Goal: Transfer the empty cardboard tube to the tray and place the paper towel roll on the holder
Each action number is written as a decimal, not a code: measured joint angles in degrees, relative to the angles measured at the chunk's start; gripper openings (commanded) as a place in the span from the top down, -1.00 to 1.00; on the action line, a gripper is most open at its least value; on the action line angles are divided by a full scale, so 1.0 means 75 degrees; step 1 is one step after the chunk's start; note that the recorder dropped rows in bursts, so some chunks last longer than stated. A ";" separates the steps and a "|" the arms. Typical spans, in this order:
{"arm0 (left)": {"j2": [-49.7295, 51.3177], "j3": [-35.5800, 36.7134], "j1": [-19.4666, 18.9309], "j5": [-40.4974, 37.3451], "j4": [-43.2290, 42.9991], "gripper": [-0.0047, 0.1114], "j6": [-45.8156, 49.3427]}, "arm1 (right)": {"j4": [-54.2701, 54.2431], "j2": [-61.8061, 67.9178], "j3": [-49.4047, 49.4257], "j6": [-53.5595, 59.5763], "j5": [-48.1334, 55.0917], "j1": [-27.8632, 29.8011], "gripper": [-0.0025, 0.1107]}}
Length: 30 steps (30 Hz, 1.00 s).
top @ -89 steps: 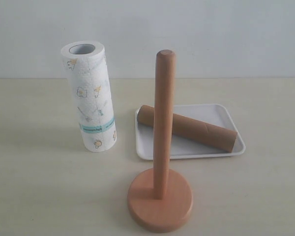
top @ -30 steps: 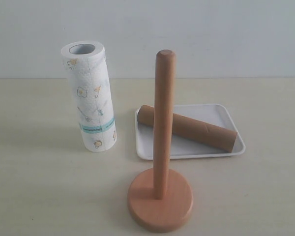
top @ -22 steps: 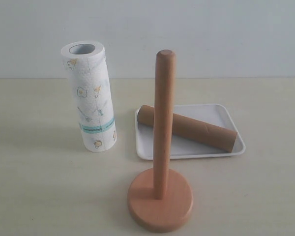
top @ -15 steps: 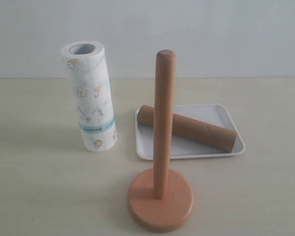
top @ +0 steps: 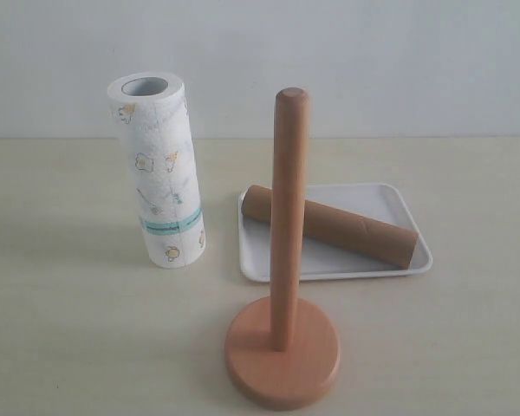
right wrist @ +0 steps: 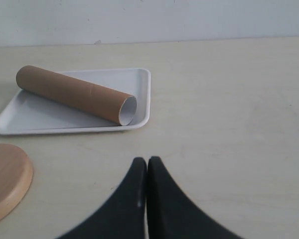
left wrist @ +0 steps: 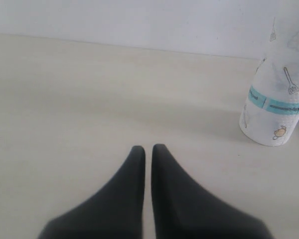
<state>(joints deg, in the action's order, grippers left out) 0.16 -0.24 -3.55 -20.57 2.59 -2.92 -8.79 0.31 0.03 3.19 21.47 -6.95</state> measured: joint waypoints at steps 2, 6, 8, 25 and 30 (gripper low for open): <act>0.0000 0.0000 0.0000 0.0000 0.0000 0.85 0.0000 | 0.0000 0.0000 0.0000 0.0000 0.0000 0.0000 0.96; 0.0000 0.0000 0.0000 0.0000 0.0000 0.85 0.0016 | 0.0000 0.0000 0.0000 0.0000 0.0000 0.0000 0.96; 0.0000 0.0000 0.0000 0.0000 0.0000 0.85 0.0016 | 0.0000 0.0000 0.0000 0.0000 0.0000 0.0000 0.96; -0.0029 -0.3378 0.0000 -0.0307 0.1524 0.85 0.0016 | 0.0000 0.0000 0.0000 0.0000 0.0000 0.0000 0.96; -0.0029 -0.3472 0.0000 0.0121 0.3131 0.85 0.0016 | 0.0000 0.0000 0.0000 0.0000 -0.0240 0.0000 0.96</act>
<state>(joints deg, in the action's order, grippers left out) -0.05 -26.28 -3.55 -19.66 26.07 -2.80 -8.79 0.31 0.03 3.19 19.67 -6.95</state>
